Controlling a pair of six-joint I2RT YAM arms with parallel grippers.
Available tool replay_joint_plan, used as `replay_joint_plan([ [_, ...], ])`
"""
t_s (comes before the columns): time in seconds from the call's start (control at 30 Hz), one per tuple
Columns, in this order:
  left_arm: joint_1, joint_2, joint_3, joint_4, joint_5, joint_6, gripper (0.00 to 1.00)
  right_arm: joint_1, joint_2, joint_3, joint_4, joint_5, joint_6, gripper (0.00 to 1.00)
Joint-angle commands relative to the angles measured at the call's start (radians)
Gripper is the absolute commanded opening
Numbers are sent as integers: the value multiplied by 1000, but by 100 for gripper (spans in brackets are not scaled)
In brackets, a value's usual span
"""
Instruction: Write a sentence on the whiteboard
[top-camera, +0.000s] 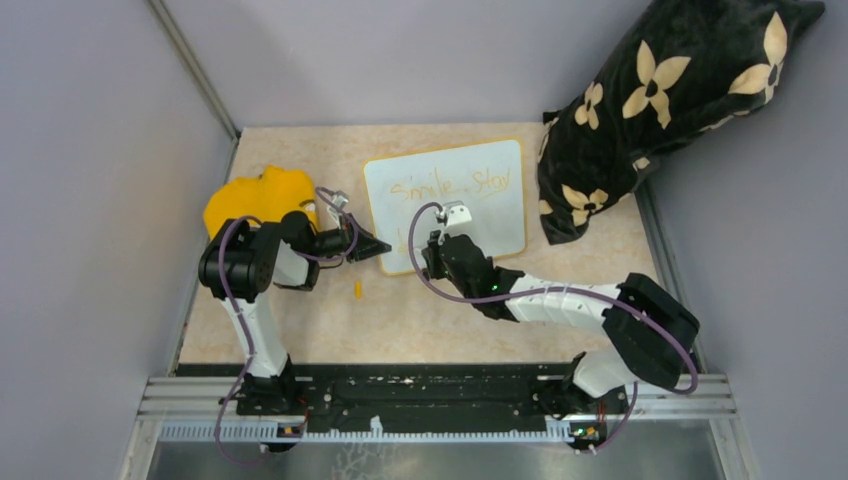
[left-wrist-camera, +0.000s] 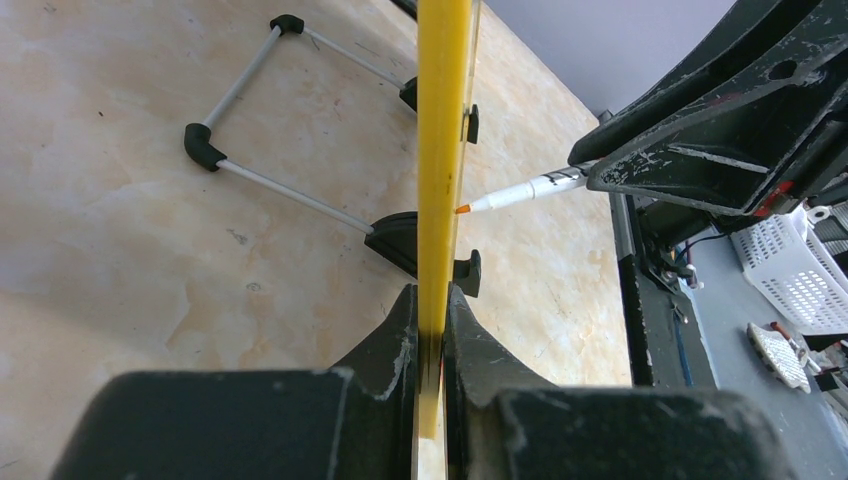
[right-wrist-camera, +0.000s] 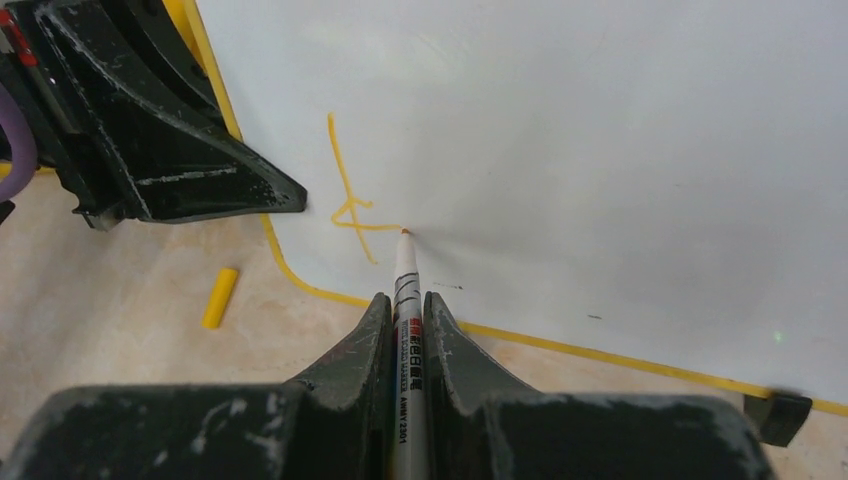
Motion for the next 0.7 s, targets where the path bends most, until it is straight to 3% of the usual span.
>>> replay_joint_plan([
  [0.0, 6, 35, 3, -50, -40, 5, 0, -15, -89, -37, 65, -3, -4, 0],
  [0.2, 6, 34, 3, -49, -40, 5, 0, -15, -127, -17, 60, -13, -25, 0],
  [0.67, 6, 36, 5, -51, -40, 4, 0, -35, -45, 42, 40, -23, -22, 0],
])
